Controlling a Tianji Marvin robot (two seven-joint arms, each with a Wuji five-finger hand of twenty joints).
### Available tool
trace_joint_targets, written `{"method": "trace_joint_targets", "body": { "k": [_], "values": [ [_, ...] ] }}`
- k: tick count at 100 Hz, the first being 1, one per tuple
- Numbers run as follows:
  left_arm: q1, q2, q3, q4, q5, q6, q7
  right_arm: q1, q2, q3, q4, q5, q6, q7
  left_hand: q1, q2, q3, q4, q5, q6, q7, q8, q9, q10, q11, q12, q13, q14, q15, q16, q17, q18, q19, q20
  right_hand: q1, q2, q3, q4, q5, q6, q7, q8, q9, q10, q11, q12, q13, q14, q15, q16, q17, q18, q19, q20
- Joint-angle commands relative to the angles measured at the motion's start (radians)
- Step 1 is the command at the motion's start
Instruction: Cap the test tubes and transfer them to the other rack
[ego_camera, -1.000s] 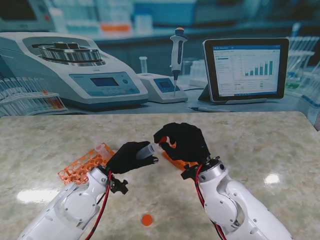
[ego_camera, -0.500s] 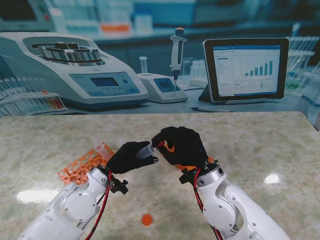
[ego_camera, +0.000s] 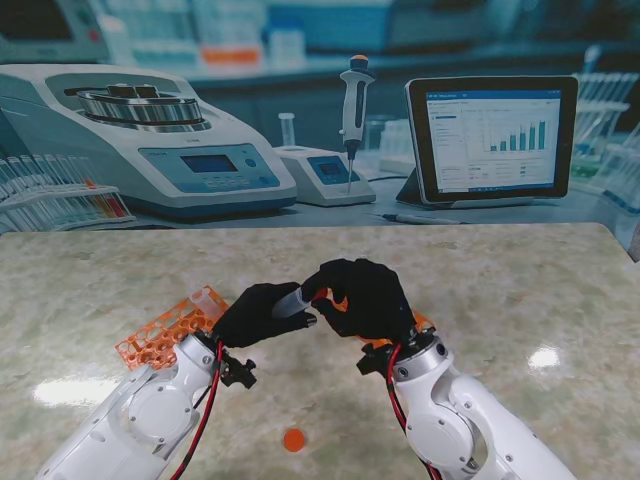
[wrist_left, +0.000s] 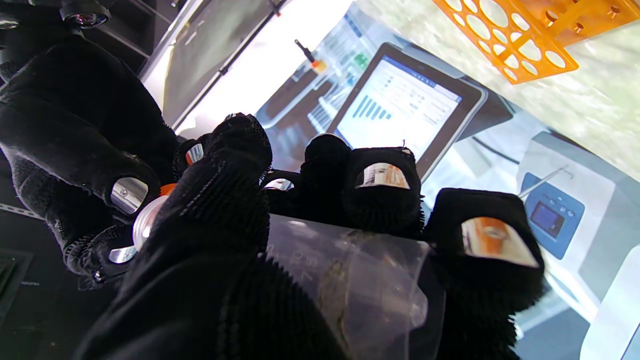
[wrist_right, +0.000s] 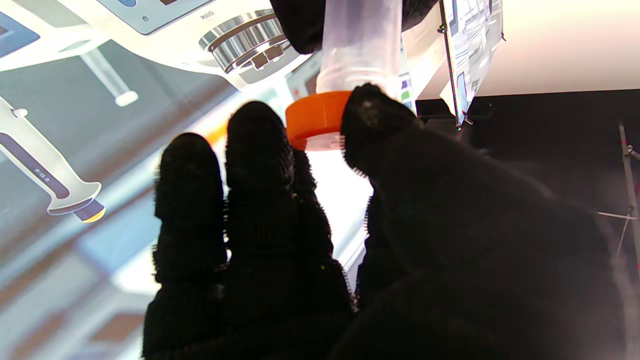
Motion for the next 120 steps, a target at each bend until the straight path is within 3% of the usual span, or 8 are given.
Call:
{"method": "trace_joint_targets", "body": {
  "k": [1,120],
  "values": [
    [0.0,-0.001,0.002,-0.005,-0.002,-0.001,-0.001,-0.011,-0.003,-0.004,-0.004,0.005,0.001,-0.003,0.029,0.047,-0.004,0.012,0.028,0.02,0.077,0.053,0.021,-0.054,0.001,0.02,0.037,-0.034,-0.012,-0.003,0.04,-0.018,0.069,-0.025,0.147,0.054,0.147,0.067,0.027,0.008,0.013,0.023,0.132,-0.162,0.141,0.032,0.023,0.0,0.018,0.022,0.008,0.001,0.023,0.016],
    [0.003,-0.002,0.004,-0.009,0.001,-0.01,0.004,-0.028,-0.012,-0.032,0.014,0.026,-0.014,-0.038,0.032,0.059,-0.013,0.009,0.02,0.015,0.075,0.06,0.014,-0.055,0.001,0.022,0.032,-0.034,-0.016,-0.001,0.039,-0.015,0.063,-0.026,0.146,0.06,0.146,0.069,0.027,0.008,0.013,0.024,0.133,-0.166,0.141,0.032,0.027,0.0,0.019,0.026,0.014,-0.001,0.018,0.04]
  ]
}}
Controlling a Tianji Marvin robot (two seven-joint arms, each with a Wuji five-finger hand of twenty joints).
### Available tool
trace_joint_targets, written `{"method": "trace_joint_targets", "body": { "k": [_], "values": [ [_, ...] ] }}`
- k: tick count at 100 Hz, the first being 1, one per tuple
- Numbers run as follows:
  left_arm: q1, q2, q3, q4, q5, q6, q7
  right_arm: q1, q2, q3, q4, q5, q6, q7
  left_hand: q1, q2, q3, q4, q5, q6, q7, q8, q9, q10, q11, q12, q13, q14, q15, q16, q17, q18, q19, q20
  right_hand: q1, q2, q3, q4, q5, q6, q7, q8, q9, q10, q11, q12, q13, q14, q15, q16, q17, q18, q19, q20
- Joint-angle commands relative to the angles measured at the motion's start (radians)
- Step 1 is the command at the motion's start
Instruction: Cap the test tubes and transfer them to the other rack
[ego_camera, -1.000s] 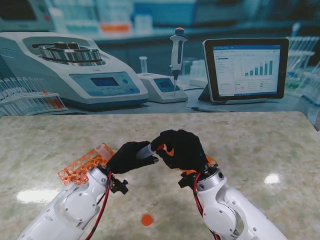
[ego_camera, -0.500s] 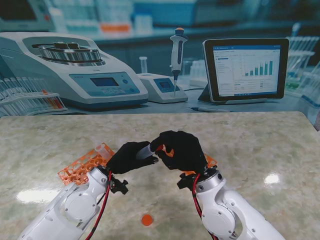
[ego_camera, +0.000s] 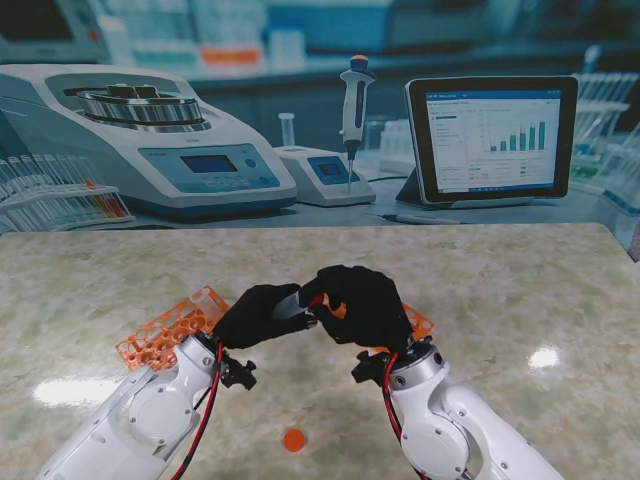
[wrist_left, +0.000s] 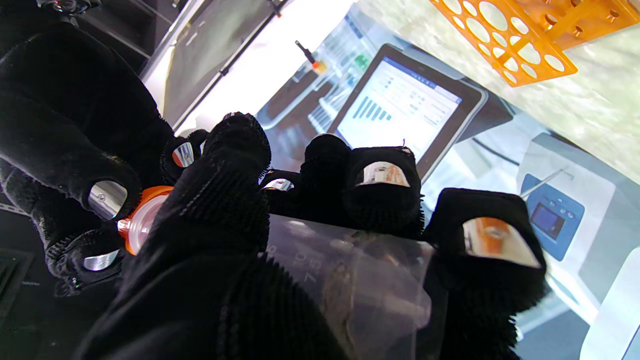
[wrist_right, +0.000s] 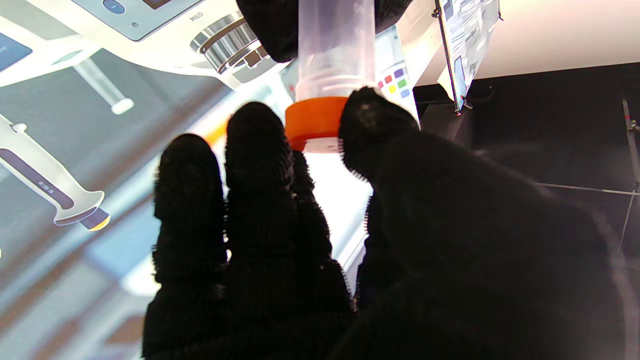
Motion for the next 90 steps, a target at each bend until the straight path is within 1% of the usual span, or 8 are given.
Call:
{"method": "trace_joint_targets", "body": {
  "k": [1,43,60,75,90],
  "values": [
    [0.001,-0.002,0.001,-0.011,0.0,-0.005,0.001,-0.012,-0.005,-0.009,0.006,-0.002,-0.002,0.003,0.031,0.059,-0.004,0.008,0.02,0.015,0.075,0.056,0.014,-0.055,0.001,0.022,0.032,-0.034,-0.007,-0.001,0.039,-0.028,0.064,-0.026,0.146,0.057,0.129,0.069,0.025,0.007,0.012,0.014,0.132,-0.175,0.141,0.032,0.026,-0.002,0.019,0.014,0.01,-0.002,0.018,0.014],
    [0.005,-0.002,-0.002,-0.015,0.004,-0.01,0.005,-0.009,-0.006,-0.007,0.014,0.002,0.004,0.003,0.033,0.06,-0.009,0.008,0.02,0.014,0.074,0.059,0.014,-0.056,0.001,0.022,0.031,-0.034,-0.008,0.0,0.039,-0.028,0.063,-0.025,0.147,0.058,0.129,0.069,0.026,0.007,0.013,0.015,0.132,-0.176,0.141,0.033,0.026,-0.003,0.019,0.014,0.01,-0.002,0.016,0.018],
    [0.005,-0.001,-0.001,-0.017,0.003,-0.007,-0.002,-0.003,-0.006,-0.01,0.019,0.002,-0.009,0.006,0.033,0.061,-0.011,0.008,0.019,0.014,0.073,0.06,0.014,-0.056,0.001,0.022,0.031,-0.034,-0.009,0.0,0.039,-0.028,0.063,-0.025,0.144,0.062,0.129,0.069,0.024,0.005,0.012,0.015,0.13,-0.18,0.14,0.032,0.026,-0.004,0.018,0.013,0.01,-0.006,0.014,0.019],
    [0.005,0.001,-0.002,-0.018,0.0,-0.003,-0.01,0.006,-0.004,-0.005,0.016,0.004,-0.017,0.021,0.034,0.061,-0.012,0.009,0.019,0.014,0.073,0.06,0.014,-0.056,0.001,0.022,0.031,-0.034,-0.009,0.001,0.039,-0.028,0.063,-0.025,0.144,0.064,0.126,0.069,0.023,0.002,0.012,0.015,0.13,-0.178,0.14,0.033,0.024,-0.006,0.017,0.014,0.011,-0.008,0.013,0.02],
    [0.006,0.002,-0.003,-0.02,-0.001,-0.001,-0.012,0.015,0.001,0.008,0.004,0.007,-0.021,0.054,0.035,0.06,-0.013,0.009,0.02,0.014,0.073,0.06,0.014,-0.055,0.001,0.022,0.031,-0.034,-0.009,0.001,0.039,-0.028,0.063,-0.025,0.146,0.072,0.125,0.07,0.02,0.004,0.011,0.015,0.128,-0.181,0.139,0.032,0.023,-0.007,0.015,0.013,0.009,-0.01,0.009,0.018]
  ]
}}
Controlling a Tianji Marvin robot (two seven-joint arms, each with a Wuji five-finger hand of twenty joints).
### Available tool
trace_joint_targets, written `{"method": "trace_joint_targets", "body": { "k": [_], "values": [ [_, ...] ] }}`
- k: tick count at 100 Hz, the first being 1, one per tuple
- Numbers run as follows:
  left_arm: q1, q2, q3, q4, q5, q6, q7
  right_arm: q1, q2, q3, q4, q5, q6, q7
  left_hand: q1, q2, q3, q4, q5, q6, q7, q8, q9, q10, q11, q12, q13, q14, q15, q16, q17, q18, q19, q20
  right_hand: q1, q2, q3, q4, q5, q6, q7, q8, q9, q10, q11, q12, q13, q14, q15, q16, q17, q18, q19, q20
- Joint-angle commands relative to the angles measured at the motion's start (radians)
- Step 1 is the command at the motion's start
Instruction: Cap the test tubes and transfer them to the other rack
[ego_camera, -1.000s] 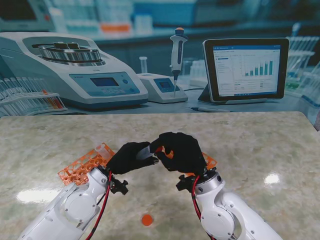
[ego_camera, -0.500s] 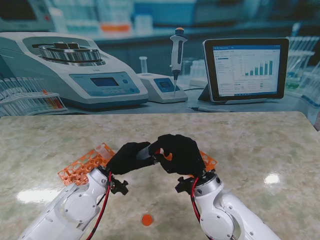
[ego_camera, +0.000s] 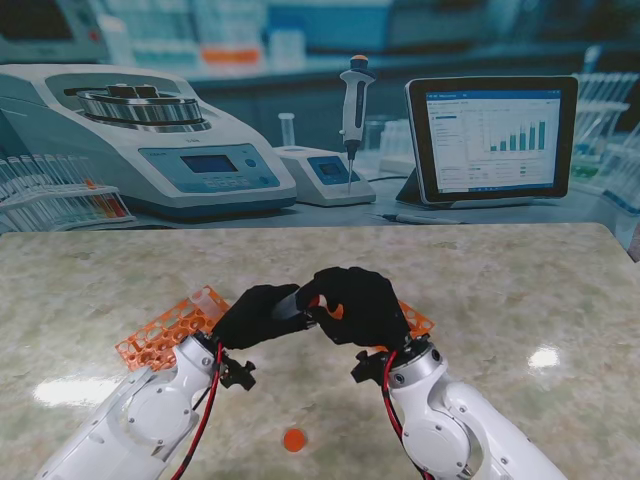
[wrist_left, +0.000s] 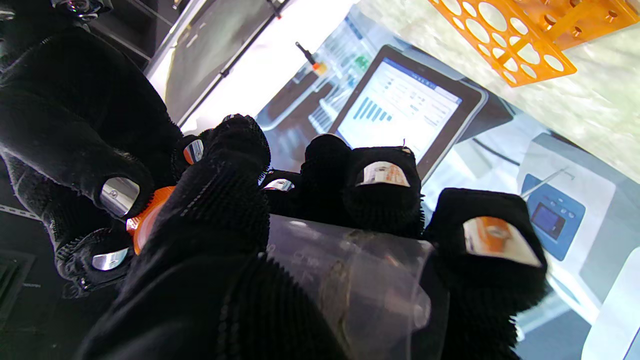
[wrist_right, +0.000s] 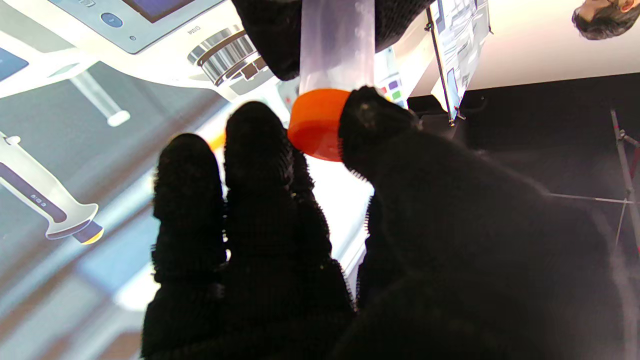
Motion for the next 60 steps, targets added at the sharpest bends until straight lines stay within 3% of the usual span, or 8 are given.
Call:
{"method": "trace_joint_targets", "body": {
  "k": [1,60],
  "values": [
    [0.002,-0.001,0.002,-0.015,-0.002,0.001,-0.007,0.002,0.002,0.004,-0.008,0.002,0.0,0.015,0.034,0.048,-0.003,0.006,0.021,0.013,0.073,0.06,0.014,-0.056,0.001,0.022,0.031,-0.034,-0.008,0.001,0.039,-0.029,0.063,-0.014,0.145,0.073,0.125,0.069,0.02,0.007,0.008,0.009,0.118,-0.182,0.138,0.032,0.019,-0.009,0.014,0.013,0.005,-0.012,0.009,0.017],
    [-0.001,0.003,0.003,-0.017,-0.008,0.01,-0.024,0.003,0.022,0.056,-0.063,0.013,-0.027,0.141,0.038,0.048,-0.006,0.006,0.02,0.013,0.072,0.06,0.014,-0.054,0.002,0.022,0.031,-0.034,-0.008,0.001,0.039,-0.029,0.063,-0.014,0.153,0.116,0.119,0.067,0.013,0.007,0.006,0.009,0.111,-0.179,0.132,0.031,0.014,-0.013,0.003,0.015,0.002,-0.015,0.004,0.011]
  ]
}}
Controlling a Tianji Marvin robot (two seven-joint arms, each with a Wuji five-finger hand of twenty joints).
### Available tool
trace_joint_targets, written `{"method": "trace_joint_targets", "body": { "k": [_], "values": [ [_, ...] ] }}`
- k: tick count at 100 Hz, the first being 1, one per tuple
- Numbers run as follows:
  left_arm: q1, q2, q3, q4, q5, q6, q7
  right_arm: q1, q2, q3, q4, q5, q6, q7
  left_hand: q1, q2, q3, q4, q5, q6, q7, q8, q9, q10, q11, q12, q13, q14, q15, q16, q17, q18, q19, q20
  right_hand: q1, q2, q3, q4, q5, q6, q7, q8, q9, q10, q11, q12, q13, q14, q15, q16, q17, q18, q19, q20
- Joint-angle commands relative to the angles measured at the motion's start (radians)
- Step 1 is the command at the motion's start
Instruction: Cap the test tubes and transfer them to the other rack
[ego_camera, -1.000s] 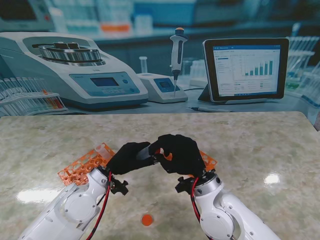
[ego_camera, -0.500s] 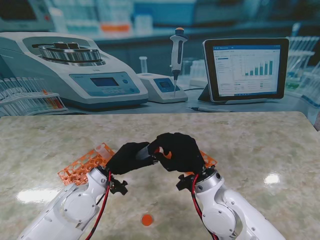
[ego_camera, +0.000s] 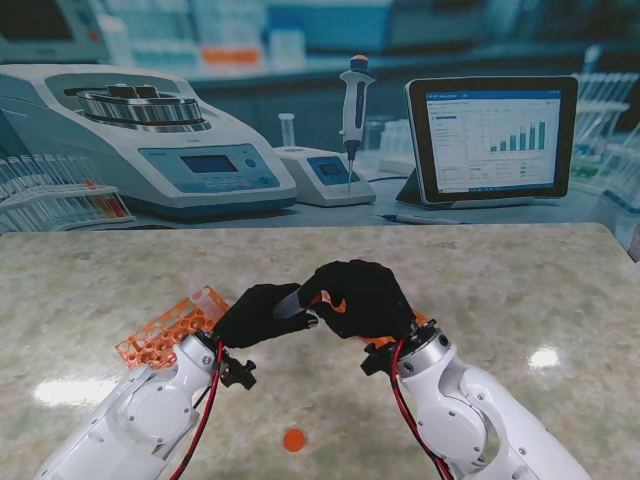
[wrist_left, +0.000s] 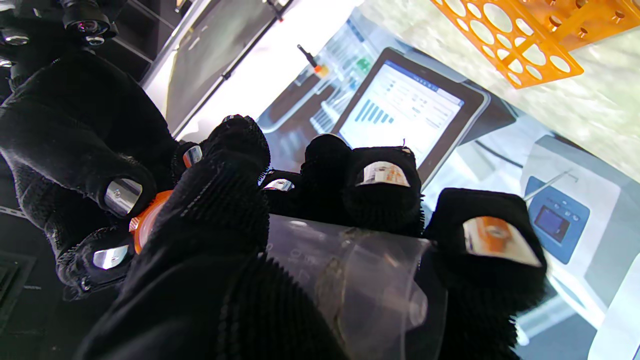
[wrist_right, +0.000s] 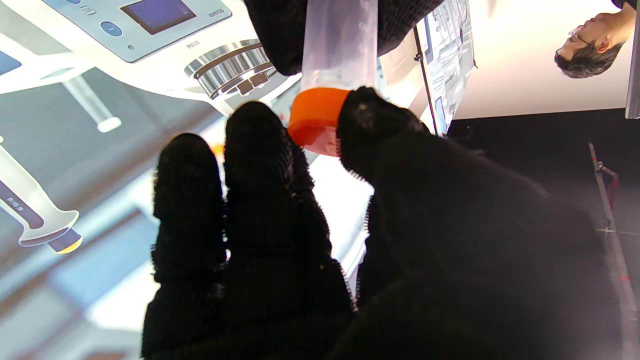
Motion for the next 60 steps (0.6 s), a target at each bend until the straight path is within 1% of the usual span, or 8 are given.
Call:
{"method": "trace_joint_targets", "body": {
  "k": [1,3,29,43,46,48,56,60],
  "values": [
    [0.002,0.002,0.003,-0.007,-0.002,0.003,-0.008,-0.002,0.001,0.001,-0.012,0.005,-0.001,0.006,0.037,0.045,-0.005,0.006,0.022,0.012,0.072,0.06,0.014,-0.054,0.002,0.022,0.031,-0.033,-0.008,0.001,0.039,-0.029,0.063,-0.014,0.146,0.115,0.119,0.067,0.009,0.008,0.006,0.009,0.109,-0.18,0.132,0.031,0.013,-0.013,0.002,0.015,0.001,-0.015,0.004,0.011],
    [0.002,0.002,0.003,-0.008,-0.002,0.003,-0.009,-0.001,0.002,0.002,-0.013,0.006,-0.002,0.009,0.037,0.045,-0.005,0.006,0.022,0.012,0.072,0.06,0.014,-0.054,0.001,0.022,0.031,-0.033,-0.008,0.001,0.039,-0.029,0.063,-0.014,0.146,0.118,0.119,0.068,0.008,0.008,0.005,0.009,0.11,-0.186,0.133,0.031,0.013,-0.013,0.002,0.015,0.001,-0.015,0.004,0.011],
    [-0.001,0.002,0.008,-0.006,-0.005,0.002,-0.009,0.005,0.004,-0.004,-0.014,0.013,-0.003,0.028,0.038,0.046,-0.006,0.006,0.022,0.012,0.072,0.06,0.013,-0.054,0.001,0.022,0.031,-0.033,-0.008,0.002,0.039,-0.029,0.063,-0.014,0.144,0.117,0.117,0.07,0.008,0.01,0.004,0.009,0.11,-0.18,0.131,0.03,0.015,-0.014,0.001,0.016,0.003,-0.017,0.003,0.014],
    [0.002,0.0,0.005,-0.005,-0.002,-0.005,0.0,0.006,0.003,-0.011,-0.008,0.014,0.002,0.027,0.038,0.045,-0.007,0.006,0.022,0.012,0.072,0.06,0.013,-0.056,0.001,0.022,0.031,-0.033,-0.008,0.002,0.039,-0.029,0.063,-0.014,0.142,0.119,0.116,0.072,0.008,0.009,0.004,0.008,0.109,-0.183,0.13,0.029,0.015,-0.013,0.0,0.016,0.005,-0.018,0.002,0.018],
    [0.003,-0.001,0.005,-0.006,-0.001,-0.006,0.003,0.006,0.003,-0.011,-0.006,0.015,0.003,0.027,0.038,0.045,-0.007,0.006,0.022,0.012,0.072,0.06,0.013,-0.056,0.001,0.022,0.031,-0.033,-0.008,0.002,0.039,-0.029,0.063,-0.014,0.142,0.117,0.116,0.072,0.008,0.009,0.004,0.009,0.108,-0.175,0.129,0.029,0.016,-0.013,-0.001,0.016,0.005,-0.018,0.002,0.019],
    [0.003,-0.001,0.005,-0.006,0.0,-0.007,0.005,0.005,0.003,-0.011,-0.005,0.016,0.004,0.026,0.038,0.046,-0.007,0.006,0.021,0.012,0.072,0.06,0.013,-0.055,0.001,0.022,0.031,-0.033,-0.008,0.002,0.039,-0.029,0.063,-0.014,0.141,0.118,0.116,0.072,0.008,0.01,0.004,0.009,0.109,-0.187,0.13,0.029,0.016,-0.013,-0.001,0.016,0.005,-0.019,0.002,0.02],
    [0.004,-0.003,0.005,-0.005,0.003,-0.01,0.015,0.003,0.002,-0.013,-0.001,0.019,0.004,0.022,0.039,0.046,-0.007,0.006,0.021,0.013,0.071,0.061,0.013,-0.055,0.001,0.022,0.031,-0.033,-0.008,0.002,0.039,-0.029,0.063,-0.014,0.14,0.114,0.115,0.072,0.008,0.009,0.004,0.009,0.105,-0.178,0.128,0.028,0.014,-0.013,-0.002,0.015,0.004,-0.02,0.0,0.021],
    [0.004,-0.004,0.005,-0.005,0.004,-0.011,0.019,0.001,0.002,-0.014,0.001,0.017,0.004,0.017,0.037,0.046,-0.008,0.005,0.021,0.013,0.071,0.061,0.012,-0.055,0.0,0.022,0.031,-0.033,-0.008,0.002,0.039,-0.029,0.063,-0.014,0.139,0.114,0.115,0.072,0.007,0.008,0.004,0.009,0.107,-0.183,0.129,0.028,0.014,-0.012,-0.003,0.015,0.005,-0.021,0.0,0.022]
  ]
}}
